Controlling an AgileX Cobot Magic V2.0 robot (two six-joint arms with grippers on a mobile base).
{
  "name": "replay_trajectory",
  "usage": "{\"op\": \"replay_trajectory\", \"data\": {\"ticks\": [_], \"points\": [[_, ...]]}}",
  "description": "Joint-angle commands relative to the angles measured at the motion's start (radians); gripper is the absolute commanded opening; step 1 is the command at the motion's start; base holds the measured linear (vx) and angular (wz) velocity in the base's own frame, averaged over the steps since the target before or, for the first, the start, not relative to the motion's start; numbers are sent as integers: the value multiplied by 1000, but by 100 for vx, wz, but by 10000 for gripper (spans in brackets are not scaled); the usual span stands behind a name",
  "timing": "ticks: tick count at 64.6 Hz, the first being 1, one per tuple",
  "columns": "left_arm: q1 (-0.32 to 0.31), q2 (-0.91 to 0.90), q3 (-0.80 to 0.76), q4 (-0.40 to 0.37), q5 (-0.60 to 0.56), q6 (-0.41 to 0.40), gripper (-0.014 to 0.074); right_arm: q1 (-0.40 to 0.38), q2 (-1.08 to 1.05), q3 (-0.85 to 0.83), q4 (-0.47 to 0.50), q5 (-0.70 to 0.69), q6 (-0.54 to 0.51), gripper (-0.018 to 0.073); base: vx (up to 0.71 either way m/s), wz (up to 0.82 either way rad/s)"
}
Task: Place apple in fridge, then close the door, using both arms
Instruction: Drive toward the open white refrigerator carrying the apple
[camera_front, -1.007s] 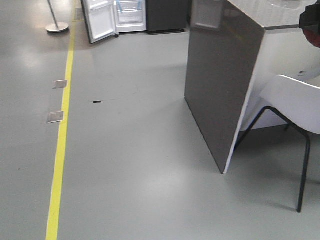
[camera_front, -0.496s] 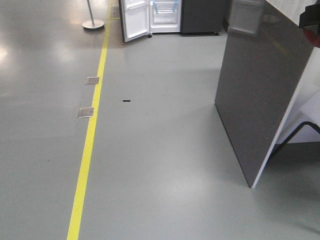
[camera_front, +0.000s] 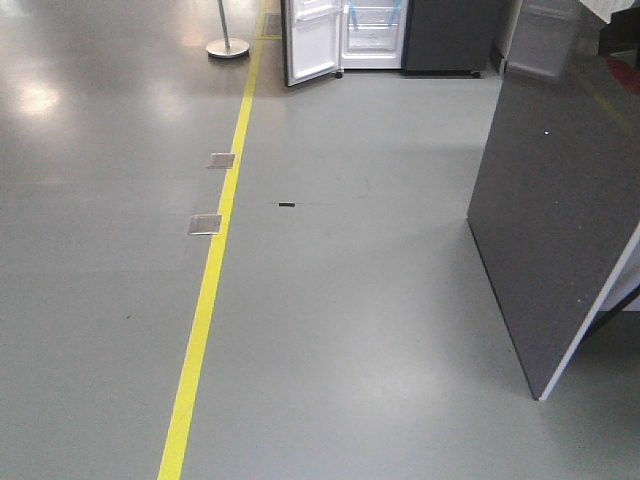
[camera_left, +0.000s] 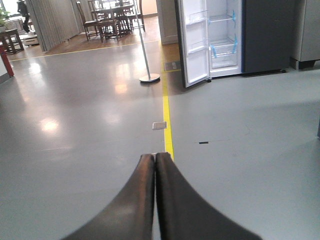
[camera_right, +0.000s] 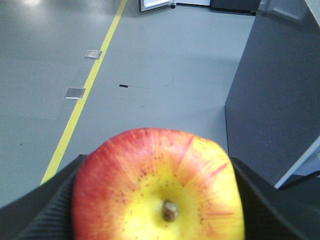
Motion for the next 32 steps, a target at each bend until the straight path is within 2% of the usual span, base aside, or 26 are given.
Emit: {"op": "replay_trajectory", "data": {"ticks": [1, 32], "points": [[-7, -15, -17, -9, -69, -4, -6, -4, -27, -30, -3, -78, -7, 149, 8, 14], [-7, -15, -17, -9, -69, -4, -6, -4, -27, -30, -3, -77, -7, 149, 10, 8]]}}
